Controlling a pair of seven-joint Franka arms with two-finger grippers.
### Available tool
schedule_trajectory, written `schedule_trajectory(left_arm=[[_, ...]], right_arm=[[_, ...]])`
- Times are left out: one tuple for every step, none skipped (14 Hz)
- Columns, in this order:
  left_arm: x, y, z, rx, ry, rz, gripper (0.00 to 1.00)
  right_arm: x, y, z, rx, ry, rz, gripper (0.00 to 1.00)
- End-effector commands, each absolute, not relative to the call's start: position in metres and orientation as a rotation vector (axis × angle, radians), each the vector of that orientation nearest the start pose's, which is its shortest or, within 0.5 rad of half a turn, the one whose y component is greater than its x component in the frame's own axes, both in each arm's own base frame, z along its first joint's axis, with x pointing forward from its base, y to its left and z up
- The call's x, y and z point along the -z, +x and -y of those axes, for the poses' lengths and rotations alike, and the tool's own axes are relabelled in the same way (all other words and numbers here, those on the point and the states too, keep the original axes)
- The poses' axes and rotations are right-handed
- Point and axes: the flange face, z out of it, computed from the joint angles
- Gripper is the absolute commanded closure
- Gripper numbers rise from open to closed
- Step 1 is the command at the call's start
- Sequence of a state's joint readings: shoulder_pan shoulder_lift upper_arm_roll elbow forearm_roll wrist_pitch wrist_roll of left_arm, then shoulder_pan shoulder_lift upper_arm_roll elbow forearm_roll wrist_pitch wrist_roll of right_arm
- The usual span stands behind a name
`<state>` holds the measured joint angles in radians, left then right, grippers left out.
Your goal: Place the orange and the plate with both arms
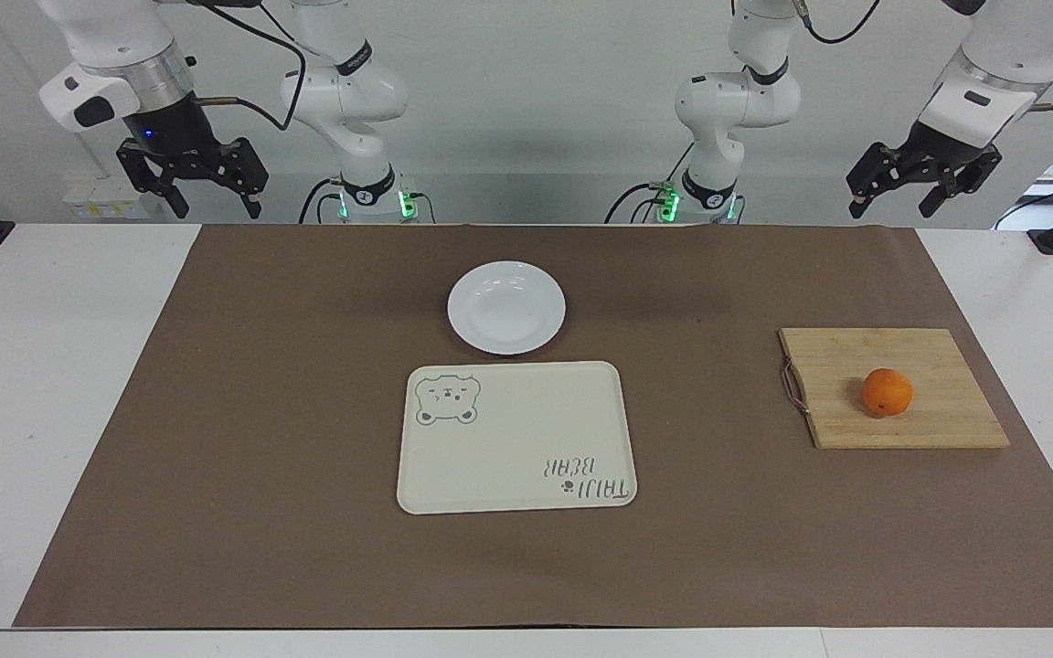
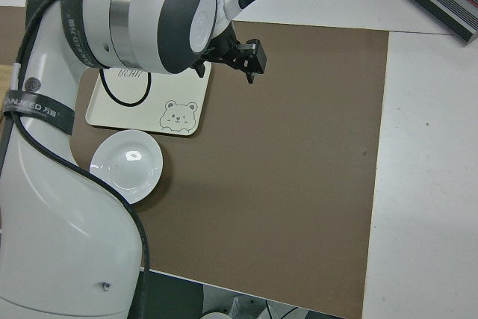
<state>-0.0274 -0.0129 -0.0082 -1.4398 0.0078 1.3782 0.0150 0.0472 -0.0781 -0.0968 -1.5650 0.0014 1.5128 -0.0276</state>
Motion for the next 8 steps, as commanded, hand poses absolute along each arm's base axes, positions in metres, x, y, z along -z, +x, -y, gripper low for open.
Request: schedule_trajectory(left_arm=[[-0.6755, 0.5206, 0.0180, -0.094, -3.140, -0.085, 0.00], [-0.6744, 0.5211, 0.0180, -0.092, -3.140, -0.085, 0.00], [-0.6744, 0.5211, 0.0180, -0.092, -3.140, -0.082, 0.00], [-0.6745, 0.5205, 0.0204, -0.092, -3.139, -0.089, 0.00], [-0.6746, 0.5200, 0.0228, -0.092, -3.139, -0.094, 0.00], [-0.6755, 0.5190, 0.0220, -0.089, -3.139, -0.092, 0.00], [-0.6727, 0.5189, 0.0220, -0.101, -3.138, -0.092, 0.00], [-0.6736, 0.5186, 0.0220, -0.096, -3.139, -0.089, 0.00]], right_arm=[[-0.6680, 0.5204, 0.0245, 0.055, -3.160, -0.046, 0.00], [-0.6672, 0.5196, 0.0269, 0.050, -3.160, -0.049, 0.00], [-0.6673, 0.5194, 0.0326, 0.052, -3.159, -0.061, 0.00], [-0.6677, 0.5199, 0.0326, 0.059, -3.160, -0.051, 0.00], [-0.6679, 0.5204, 0.0279, 0.061, -3.160, -0.039, 0.00], [-0.6677, 0.5204, 0.0246, 0.059, -3.160, -0.029, 0.00], [-0.6675, 0.5200, 0.0245, 0.054, -3.160, -0.029, 0.00], [-0.6673, 0.5198, 0.0261, 0.052, -3.160, -0.027, 0.00]])
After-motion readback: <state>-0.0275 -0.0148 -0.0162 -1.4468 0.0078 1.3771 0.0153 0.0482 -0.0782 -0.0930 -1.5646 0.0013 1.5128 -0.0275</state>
